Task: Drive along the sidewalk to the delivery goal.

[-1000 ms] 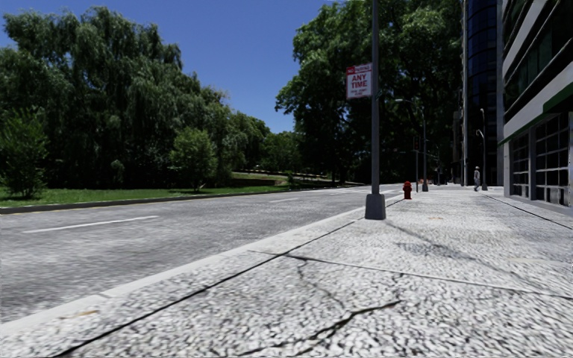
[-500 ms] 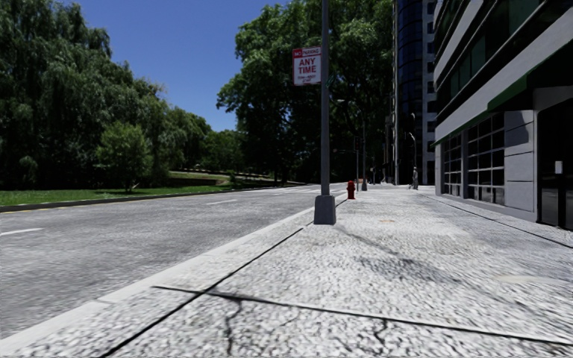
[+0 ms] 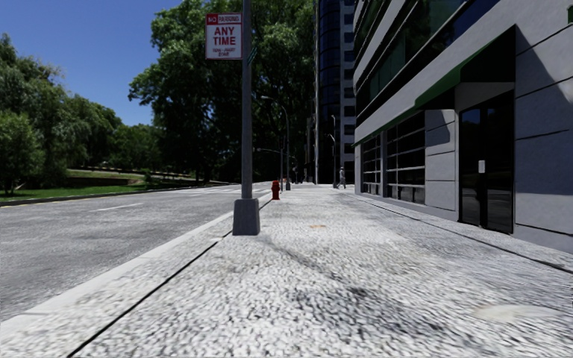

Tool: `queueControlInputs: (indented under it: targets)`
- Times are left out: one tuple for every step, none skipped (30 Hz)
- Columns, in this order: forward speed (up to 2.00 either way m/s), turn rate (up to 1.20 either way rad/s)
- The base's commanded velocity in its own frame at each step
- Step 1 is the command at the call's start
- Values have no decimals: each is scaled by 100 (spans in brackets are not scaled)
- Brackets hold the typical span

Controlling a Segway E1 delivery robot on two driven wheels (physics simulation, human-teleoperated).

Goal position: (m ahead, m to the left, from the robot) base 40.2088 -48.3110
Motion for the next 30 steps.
queueControlInputs:
  targets:
    - [200,-64]
    - [200,-64]
    - [200,-64]
    - [200,-64]
    - [200,-62]
    - [200,-17]
    - [200,-17]
    - [200,0]
    - [200,0]
    - [200,0]
    - [200,0]
    - [200,0]
    - [200,0]
    - [200,0]
    - [200,0]
    - [200,0]
    - [200,0]
    - [200,0]
    - [200,0]
    - [200,0]
    - [200,0]
    - [200,0]
    - [200,0]
    - [200,0]
    - [200,0]
    - [200,0]
    - [200,0]
    - [200,0]
    - [200,0]
    - [200,0]
